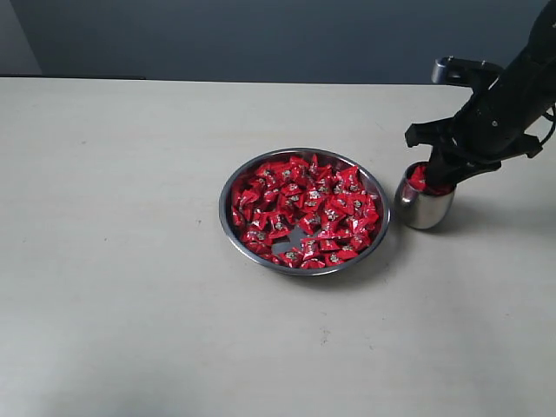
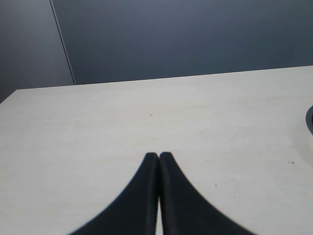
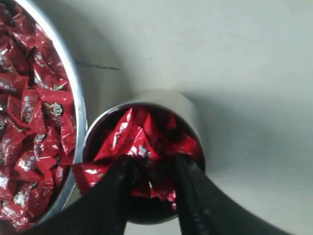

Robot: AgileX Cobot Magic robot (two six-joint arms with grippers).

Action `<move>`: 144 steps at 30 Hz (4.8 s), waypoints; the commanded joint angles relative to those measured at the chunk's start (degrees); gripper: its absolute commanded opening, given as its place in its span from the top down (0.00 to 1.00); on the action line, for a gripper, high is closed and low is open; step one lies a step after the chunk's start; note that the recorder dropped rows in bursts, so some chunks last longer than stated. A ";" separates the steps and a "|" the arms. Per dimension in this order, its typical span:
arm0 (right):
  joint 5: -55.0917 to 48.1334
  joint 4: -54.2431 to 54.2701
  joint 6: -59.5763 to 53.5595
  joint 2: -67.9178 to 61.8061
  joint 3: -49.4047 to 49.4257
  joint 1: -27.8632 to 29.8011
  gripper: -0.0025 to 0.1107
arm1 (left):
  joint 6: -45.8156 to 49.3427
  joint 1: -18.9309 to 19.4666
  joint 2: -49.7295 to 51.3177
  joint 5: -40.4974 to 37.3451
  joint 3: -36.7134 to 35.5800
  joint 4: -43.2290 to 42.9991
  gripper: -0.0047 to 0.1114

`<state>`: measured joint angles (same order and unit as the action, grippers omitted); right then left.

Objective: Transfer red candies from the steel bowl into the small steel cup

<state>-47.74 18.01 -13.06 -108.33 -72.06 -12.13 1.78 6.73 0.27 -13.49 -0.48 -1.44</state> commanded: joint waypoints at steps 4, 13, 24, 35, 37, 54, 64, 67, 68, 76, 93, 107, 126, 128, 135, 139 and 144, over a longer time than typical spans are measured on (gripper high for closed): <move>-0.52 0.05 -0.46 3.28 0.11 0.37 0.72 | -0.10 0.12 -0.27 0.25 0.48 -0.11 0.96; -0.63 -2.27 -0.46 7.12 0.11 0.37 0.73 | -0.10 0.12 -0.27 0.25 0.48 -0.11 0.96; -1.39 -1.17 -0.36 12.75 0.11 0.37 0.73 | -0.10 0.12 -0.27 0.25 0.48 -0.11 0.96; -0.44 0.16 -0.36 22.24 0.11 0.11 0.98 | -0.10 0.12 -0.27 0.48 0.48 -0.11 0.96; -2.86 -0.65 -0.36 26.09 0.24 0.11 0.99 | -0.10 0.12 -0.27 0.48 0.48 -0.11 0.96; -3.04 -1.92 0.02 75.96 20.15 0.11 0.99 | -0.10 0.12 -0.27 0.48 0.48 -0.11 0.96; 10.73 -1.92 0.02 88.52 33.92 0.11 0.99 | -0.10 0.12 -0.27 0.48 0.48 -0.11 0.96; 15.62 -0.76 0.02 88.52 36.94 0.11 0.99 | -0.10 0.12 -0.27 0.27 0.48 -0.11 0.96; 16.20 -0.27 0.02 88.52 37.54 0.11 0.99 | -0.10 0.12 -0.27 0.20 0.48 -0.11 0.96; 13.46 0.61 0.02 88.52 38.30 0.11 0.99 | -0.10 0.12 -0.27 0.20 0.48 -0.11 0.96; 13.46 0.61 0.02 88.52 38.30 0.11 0.99 | -0.10 0.12 -0.27 0.20 0.48 -0.11 0.96; 26.52 -1.26 0.02 99.91 53.09 1.74 0.99 | -0.10 0.12 -0.27 0.20 0.48 -0.11 0.96; 29.33 -5.09 3.42 107.12 65.14 10.83 0.99 | -0.10 0.12 -0.27 0.20 0.48 -0.11 0.96; 29.56 -10.77 9.99 108.33 67.06 10.83 0.99 | -0.10 0.12 -0.27 0.20 0.48 -0.11 0.96; 29.10 -16.67 18.03 108.33 71.31 10.83 0.99 | -0.10 0.12 -0.27 0.20 0.48 -0.11 0.96; 28.96 -16.67 18.03 108.33 72.06 10.83 0.99 | -0.10 0.12 -0.27 0.20 0.48 -0.11 0.96; 29.05 -16.90 18.03 108.33 72.06 8.72 0.99 | -0.10 0.12 -0.27 0.20 0.48 -0.11 0.96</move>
<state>-19.15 1.61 4.93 -0.30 -0.23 -2.05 1.78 6.73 0.27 -13.39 -0.48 -1.44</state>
